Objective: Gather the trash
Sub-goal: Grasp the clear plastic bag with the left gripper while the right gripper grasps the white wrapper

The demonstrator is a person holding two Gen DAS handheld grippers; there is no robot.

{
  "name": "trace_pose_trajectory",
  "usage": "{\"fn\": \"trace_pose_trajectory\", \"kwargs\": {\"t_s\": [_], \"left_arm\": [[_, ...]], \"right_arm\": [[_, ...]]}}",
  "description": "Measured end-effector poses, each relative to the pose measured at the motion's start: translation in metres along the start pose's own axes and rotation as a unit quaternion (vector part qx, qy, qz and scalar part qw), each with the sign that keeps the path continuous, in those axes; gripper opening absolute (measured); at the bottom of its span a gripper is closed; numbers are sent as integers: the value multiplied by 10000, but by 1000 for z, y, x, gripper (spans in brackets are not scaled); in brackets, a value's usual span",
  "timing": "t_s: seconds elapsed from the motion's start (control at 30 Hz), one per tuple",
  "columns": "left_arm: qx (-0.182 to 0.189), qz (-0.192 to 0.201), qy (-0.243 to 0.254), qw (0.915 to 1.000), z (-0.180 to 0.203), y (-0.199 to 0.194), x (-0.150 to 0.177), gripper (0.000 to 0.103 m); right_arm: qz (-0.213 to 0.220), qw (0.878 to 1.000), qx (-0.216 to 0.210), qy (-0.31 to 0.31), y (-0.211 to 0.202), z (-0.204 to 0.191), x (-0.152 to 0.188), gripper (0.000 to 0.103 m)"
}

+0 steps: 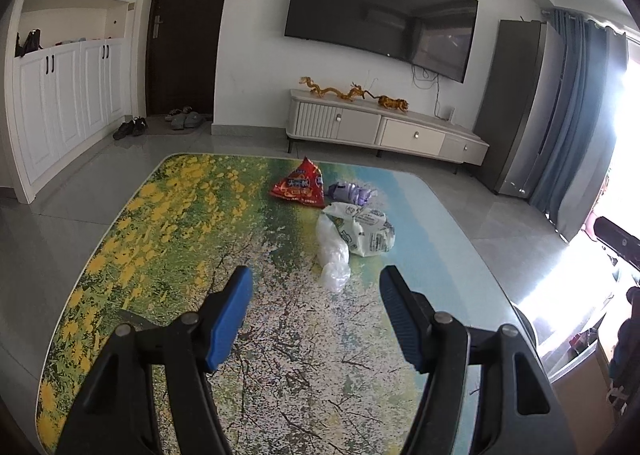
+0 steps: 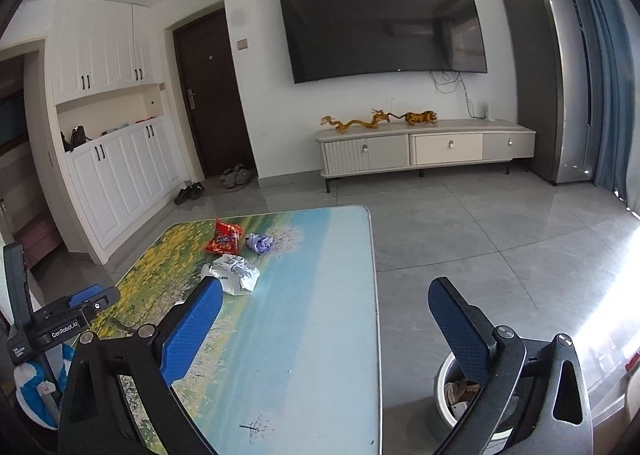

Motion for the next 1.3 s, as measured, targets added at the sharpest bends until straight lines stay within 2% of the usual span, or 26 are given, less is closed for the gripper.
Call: {"fn": "trace_pose_trajectory", "kwargs": {"t_s": [0.27,0.43,0.63,0.7,0.77,0.83,0.9,1.0,1.07,1.3], "left_arm": [[149,-710,434,9964,19,67,8,64],[12,-1028,528,9933,18,120,6,64],[-86,-1232,517,9910,8,160,0,63],[-130,-1278,481,9905,2,167,-1,63],[-237,-1271,442,9906,-6,171,-2,55],[-303,-1335,249,9903,-17,175,-3,42],[-313,-1243,62,9917,-26,174,-7,40],[-349,-1173,-252,9922,-40,173,-12,31],[-364,-1114,-396,9923,-46,173,-14,31],[-252,-1130,-358,9926,-42,172,-13,31]], "right_arm": [[-338,9975,-596,-162,66,-21,1,96],[-488,9946,-875,-262,106,-31,-5,93],[-607,9884,-1356,-322,156,-56,-15,93],[-657,9858,-1511,-320,171,-67,-17,93],[-698,9835,-1642,-301,187,-79,-18,93],[-767,9803,-1802,-241,205,-90,-19,93],[-854,9778,-1903,-189,220,-99,-18,91],[-1016,9742,-2014,-119,243,-112,-12,88],[-1129,9722,-2048,-75,255,-117,-8,85],[-1497,9674,-2043,-33,277,-128,8,72]]}}
Point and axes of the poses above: each gripper's, at about its wrist camera, not at the fingertips, and y roughly the way its jaws point, z to its right, x to its underside, the point moved 8 cm from there along y, roughly the way its jaws point, and after that the axes turned 12 degrees about -y, right-handed, at the moved point
